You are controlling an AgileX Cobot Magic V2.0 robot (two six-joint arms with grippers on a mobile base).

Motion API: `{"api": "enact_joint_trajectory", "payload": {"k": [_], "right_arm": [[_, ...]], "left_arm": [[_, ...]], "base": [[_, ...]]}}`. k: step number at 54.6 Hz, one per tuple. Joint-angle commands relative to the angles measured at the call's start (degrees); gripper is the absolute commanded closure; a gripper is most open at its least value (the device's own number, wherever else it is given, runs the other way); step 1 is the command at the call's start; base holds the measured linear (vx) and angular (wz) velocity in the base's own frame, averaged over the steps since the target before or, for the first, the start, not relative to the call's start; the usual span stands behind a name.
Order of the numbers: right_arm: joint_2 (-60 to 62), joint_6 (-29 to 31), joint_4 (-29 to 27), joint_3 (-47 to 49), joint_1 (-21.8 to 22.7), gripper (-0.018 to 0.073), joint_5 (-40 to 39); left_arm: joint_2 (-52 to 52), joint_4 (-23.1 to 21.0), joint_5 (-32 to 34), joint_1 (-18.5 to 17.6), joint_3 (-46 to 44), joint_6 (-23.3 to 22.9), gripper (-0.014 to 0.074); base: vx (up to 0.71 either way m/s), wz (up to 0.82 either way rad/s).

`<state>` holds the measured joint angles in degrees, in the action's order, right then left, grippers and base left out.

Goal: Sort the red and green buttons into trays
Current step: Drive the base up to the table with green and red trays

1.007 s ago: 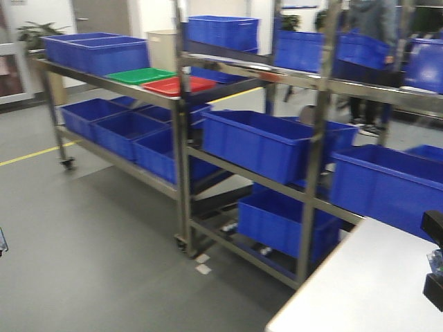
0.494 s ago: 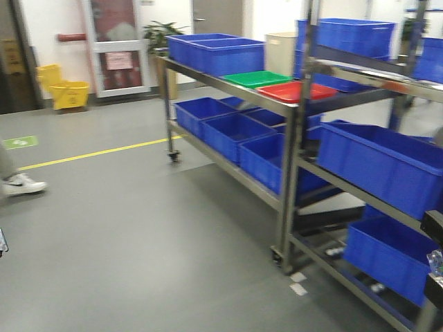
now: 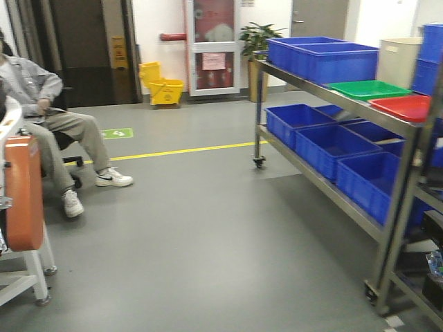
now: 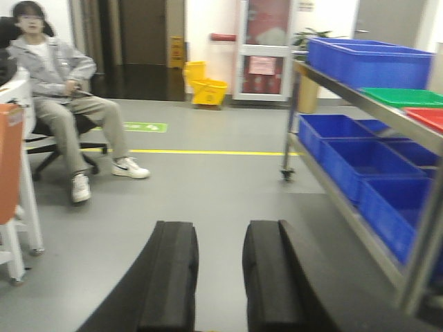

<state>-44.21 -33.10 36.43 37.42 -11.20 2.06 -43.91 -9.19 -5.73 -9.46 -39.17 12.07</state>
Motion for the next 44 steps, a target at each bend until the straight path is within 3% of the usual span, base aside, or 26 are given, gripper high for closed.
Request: {"api": "enact_joint_trajectory", "payload": {"k": [1, 21, 44], "right_arm": [[0.5, 0.4, 0.3, 2.2, -0.1, 0.0568, -4.1], [0.5, 0.4, 0.3, 2.2, -0.1, 0.0568, -4.1], [0.5, 0.4, 0.3, 2.2, -0.1, 0.0568, -3.8]], "left_arm": [[0.3, -0.7, 5.0, -0.4, -2.4, -0.4, 0.0603], [0.3, -0.7, 5.0, -0.4, -2.4, -0.4, 0.0603], [0.3, -0.7, 5.0, -0.4, -2.4, -0.4, 0.0603]], "base": [[0.25, 0.38], [0.3, 0.27], [0.42, 0.04]]}}
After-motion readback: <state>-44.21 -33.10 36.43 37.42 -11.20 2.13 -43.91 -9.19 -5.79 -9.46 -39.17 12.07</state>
